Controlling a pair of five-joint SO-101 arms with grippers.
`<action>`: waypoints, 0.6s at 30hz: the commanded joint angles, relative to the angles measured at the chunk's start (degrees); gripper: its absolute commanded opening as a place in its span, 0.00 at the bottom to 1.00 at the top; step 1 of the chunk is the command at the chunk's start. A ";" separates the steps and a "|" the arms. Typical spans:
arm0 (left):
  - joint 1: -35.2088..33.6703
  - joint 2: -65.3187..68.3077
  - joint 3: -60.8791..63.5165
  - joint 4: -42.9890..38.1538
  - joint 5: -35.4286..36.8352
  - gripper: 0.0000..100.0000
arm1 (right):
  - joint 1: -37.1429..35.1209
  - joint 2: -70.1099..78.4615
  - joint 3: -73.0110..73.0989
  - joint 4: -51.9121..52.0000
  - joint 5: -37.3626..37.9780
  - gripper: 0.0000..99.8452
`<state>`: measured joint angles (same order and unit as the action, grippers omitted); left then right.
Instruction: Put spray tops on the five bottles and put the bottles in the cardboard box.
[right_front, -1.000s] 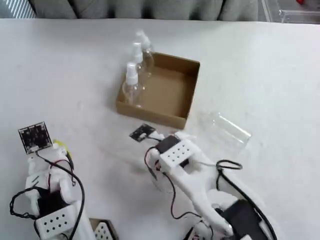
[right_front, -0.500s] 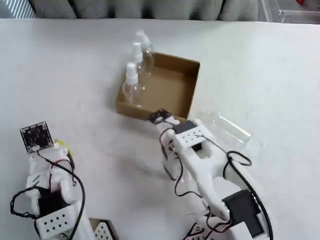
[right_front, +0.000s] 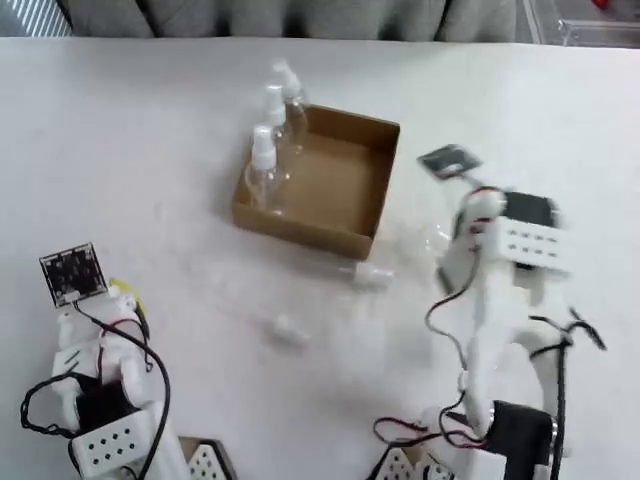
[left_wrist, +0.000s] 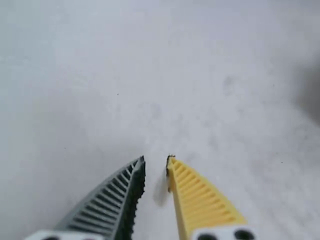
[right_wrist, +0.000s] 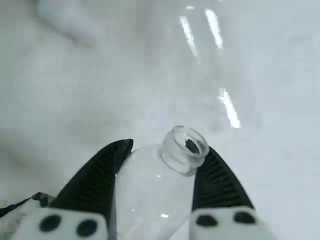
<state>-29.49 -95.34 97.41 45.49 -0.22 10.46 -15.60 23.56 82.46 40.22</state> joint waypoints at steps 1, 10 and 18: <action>0.84 -1.10 -2.29 0.18 -0.62 0.08 | 11.47 -2.24 -5.80 -2.42 5.89 0.02; 0.84 -1.10 -1.76 0.35 -0.70 0.08 | 27.47 5.85 -5.01 -8.22 20.31 0.02; 0.84 -1.10 -1.49 0.26 -0.70 0.08 | 29.32 21.49 -5.45 -20.18 23.30 0.09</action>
<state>-29.23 -95.34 97.41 45.49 -0.22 39.47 4.00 20.40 65.67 62.73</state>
